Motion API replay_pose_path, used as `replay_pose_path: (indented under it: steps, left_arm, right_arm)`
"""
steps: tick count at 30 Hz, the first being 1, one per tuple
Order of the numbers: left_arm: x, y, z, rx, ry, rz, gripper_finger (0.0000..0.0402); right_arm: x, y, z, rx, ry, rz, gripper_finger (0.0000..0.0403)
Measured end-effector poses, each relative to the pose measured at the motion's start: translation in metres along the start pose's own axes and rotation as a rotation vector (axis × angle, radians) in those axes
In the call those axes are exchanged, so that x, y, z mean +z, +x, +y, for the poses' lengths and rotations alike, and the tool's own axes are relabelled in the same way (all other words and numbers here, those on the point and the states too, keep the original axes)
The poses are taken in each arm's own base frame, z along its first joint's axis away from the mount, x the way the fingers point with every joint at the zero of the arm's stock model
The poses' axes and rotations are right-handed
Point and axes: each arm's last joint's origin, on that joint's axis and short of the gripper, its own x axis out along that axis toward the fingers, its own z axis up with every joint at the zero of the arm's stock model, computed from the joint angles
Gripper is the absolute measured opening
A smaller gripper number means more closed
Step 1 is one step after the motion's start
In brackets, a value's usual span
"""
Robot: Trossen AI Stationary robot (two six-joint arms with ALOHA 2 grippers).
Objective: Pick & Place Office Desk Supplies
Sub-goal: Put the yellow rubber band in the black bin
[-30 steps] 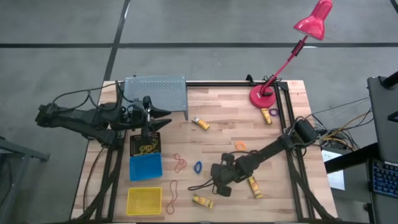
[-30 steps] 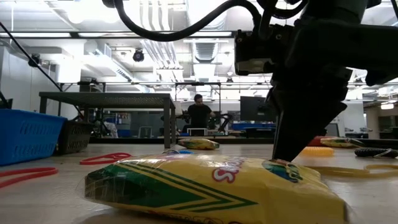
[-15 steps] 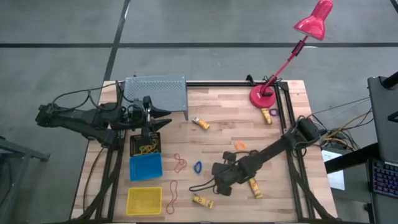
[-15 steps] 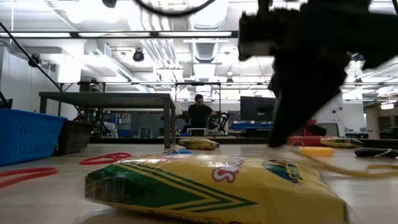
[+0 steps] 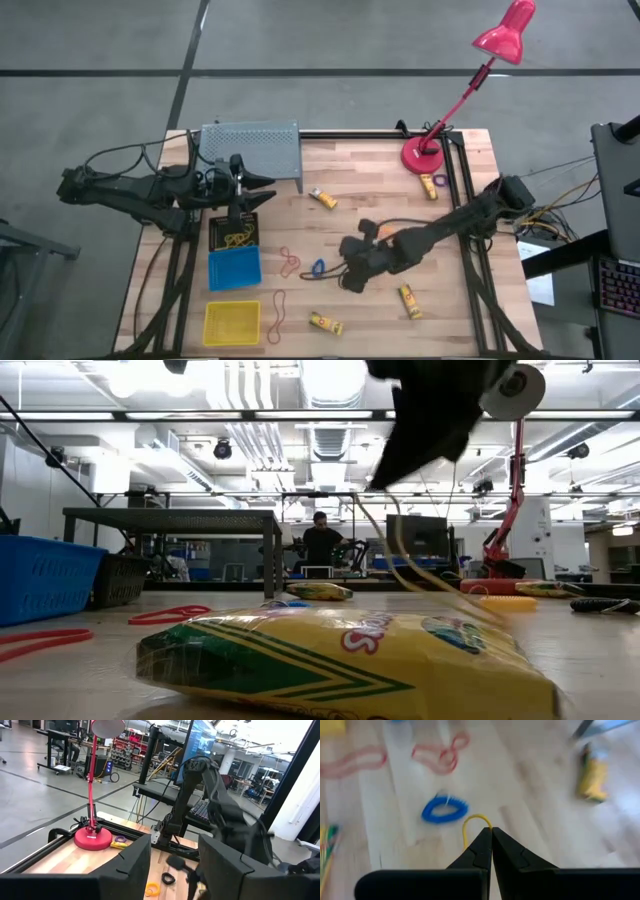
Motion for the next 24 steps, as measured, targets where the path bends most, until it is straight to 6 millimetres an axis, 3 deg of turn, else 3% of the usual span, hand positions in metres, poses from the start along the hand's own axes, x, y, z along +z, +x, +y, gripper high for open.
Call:
replay_pose_path:
  steps: [12,19,24]
  left_arm:
    - [-0.019,-0.002,0.006,0.052,0.053,0.189,0.0168]
    - [-0.031,0.004,0.007,0.072,0.073,0.252,0.0168]
    - [-0.039,0.012,0.007,0.082,0.086,0.293,0.0169]
  right_arm:
    - [0.047,-0.036,-0.035,0.016,0.013,-0.207,0.0008]
    - [0.083,-0.041,-0.044,0.037,-0.009,-0.402,0.0008]
    - [0.1,-0.041,-0.05,0.014,-0.012,-0.442,0.0008]
